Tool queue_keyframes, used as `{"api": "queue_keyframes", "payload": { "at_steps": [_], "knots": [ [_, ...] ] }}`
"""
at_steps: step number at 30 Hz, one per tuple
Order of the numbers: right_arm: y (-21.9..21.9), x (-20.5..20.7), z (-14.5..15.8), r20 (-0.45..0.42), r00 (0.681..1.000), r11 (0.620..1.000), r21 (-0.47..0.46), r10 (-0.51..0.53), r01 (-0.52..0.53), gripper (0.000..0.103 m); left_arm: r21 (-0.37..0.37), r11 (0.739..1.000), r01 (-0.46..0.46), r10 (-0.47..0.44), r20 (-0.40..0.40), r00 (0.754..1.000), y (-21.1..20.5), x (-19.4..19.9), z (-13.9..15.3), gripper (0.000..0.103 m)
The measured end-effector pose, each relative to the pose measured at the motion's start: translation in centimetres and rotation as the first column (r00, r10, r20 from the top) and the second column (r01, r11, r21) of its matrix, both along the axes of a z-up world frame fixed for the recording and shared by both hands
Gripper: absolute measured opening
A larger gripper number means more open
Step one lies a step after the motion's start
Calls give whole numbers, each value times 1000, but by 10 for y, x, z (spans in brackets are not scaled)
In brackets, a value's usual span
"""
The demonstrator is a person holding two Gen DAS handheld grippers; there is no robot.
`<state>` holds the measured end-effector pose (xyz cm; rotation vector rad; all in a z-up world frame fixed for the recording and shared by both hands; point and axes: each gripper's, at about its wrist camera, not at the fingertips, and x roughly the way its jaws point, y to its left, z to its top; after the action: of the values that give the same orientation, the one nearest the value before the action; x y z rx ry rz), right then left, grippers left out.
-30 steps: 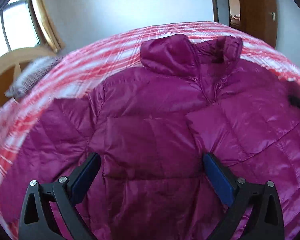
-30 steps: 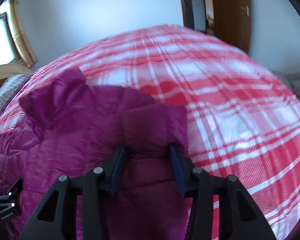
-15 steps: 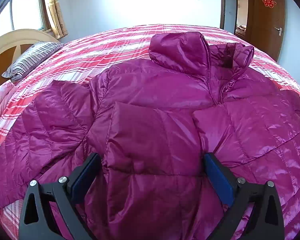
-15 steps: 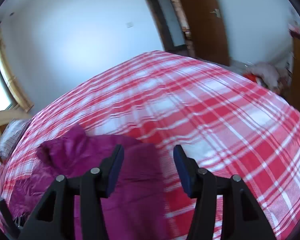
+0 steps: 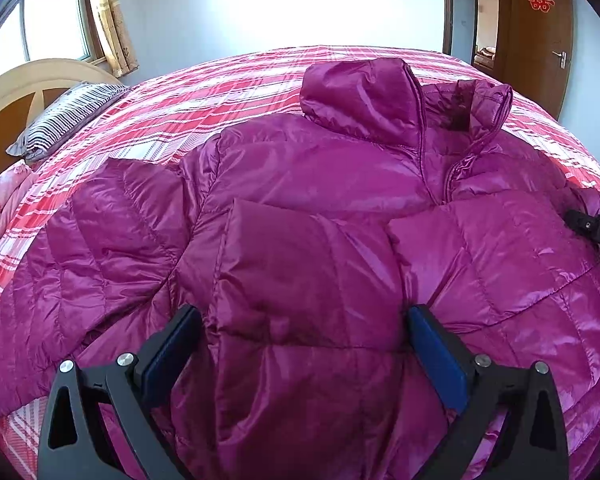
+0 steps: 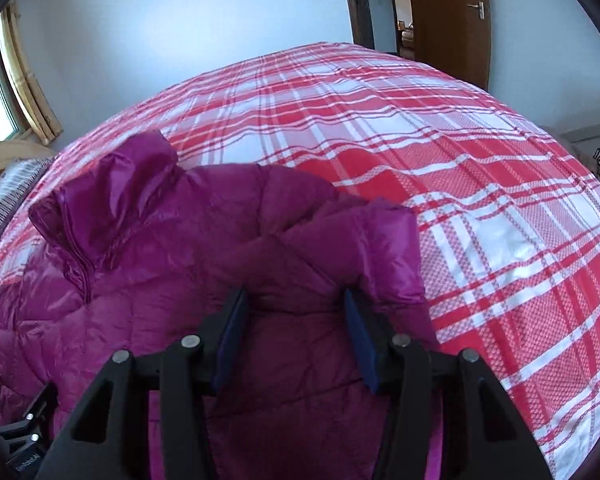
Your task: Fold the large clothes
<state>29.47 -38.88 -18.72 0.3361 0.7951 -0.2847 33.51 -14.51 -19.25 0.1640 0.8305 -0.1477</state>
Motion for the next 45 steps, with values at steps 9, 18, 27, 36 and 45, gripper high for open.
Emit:
{"api": "queue_keyframes", "payload": {
  "at_steps": [9, 18, 27, 36, 45],
  "knots": [
    [30, -4, 27, -3, 1000, 995, -101, 10, -10, 55, -11, 1000, -1, 1, -6, 1000, 0, 2, -2, 102],
    [88, -5, 14, -11, 987, 984, -87, 158, -158, 56, -15, 1000, -1, 1, -8, 1000, 1, 2, -2, 102],
    [85, 4, -5, -47, 987, 982, -106, 155, -159, 61, -15, 1000, -1, 0, -9, 1000, 1, 2, -2, 102],
    [88, -3, -6, -30, 987, 980, -117, 156, -159, 62, -61, 998, 23, -26, -54, 998, 37, -14, 21, 102],
    [91, -6, -5, -21, 987, 980, -117, 159, -160, 65, -84, 969, -233, 238, 61, 969, 209, -77, 72, 102]
  ]
}}
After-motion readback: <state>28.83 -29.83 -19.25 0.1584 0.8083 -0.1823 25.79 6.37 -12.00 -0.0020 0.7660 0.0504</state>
